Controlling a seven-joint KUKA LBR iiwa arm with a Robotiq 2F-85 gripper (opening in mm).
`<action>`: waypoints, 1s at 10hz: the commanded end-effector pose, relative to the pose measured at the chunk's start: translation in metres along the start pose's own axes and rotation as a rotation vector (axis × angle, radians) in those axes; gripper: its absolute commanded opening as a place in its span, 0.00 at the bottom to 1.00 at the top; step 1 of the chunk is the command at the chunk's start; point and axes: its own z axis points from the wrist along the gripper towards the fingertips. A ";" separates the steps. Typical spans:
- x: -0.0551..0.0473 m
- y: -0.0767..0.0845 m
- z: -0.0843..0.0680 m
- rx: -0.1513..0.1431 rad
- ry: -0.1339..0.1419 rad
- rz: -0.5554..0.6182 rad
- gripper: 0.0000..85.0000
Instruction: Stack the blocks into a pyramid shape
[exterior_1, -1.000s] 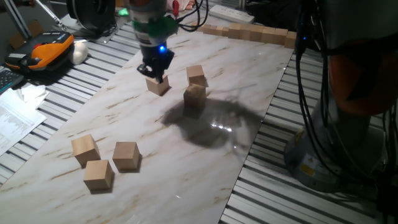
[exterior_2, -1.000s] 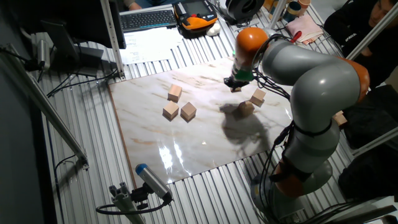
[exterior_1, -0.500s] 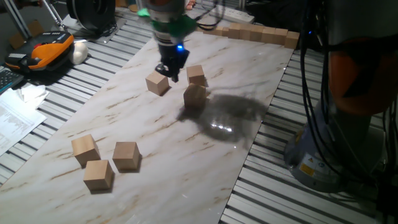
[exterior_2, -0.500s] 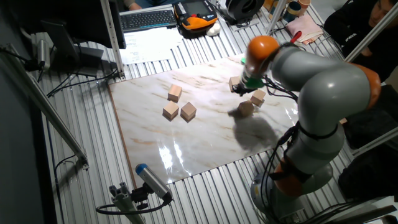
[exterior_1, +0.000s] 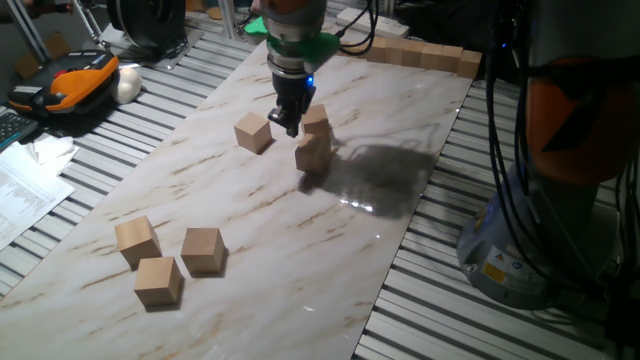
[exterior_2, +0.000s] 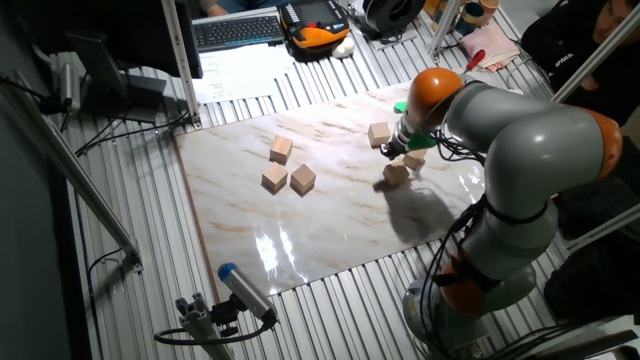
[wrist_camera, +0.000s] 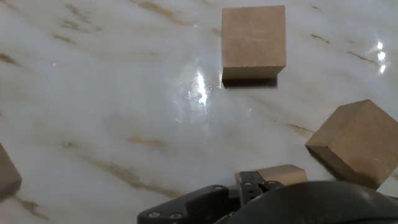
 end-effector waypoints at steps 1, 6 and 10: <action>0.002 -0.005 0.002 -0.005 0.006 -0.015 0.00; 0.015 -0.021 0.010 0.029 0.033 -0.049 0.20; 0.019 -0.021 0.013 0.033 0.066 -0.047 0.40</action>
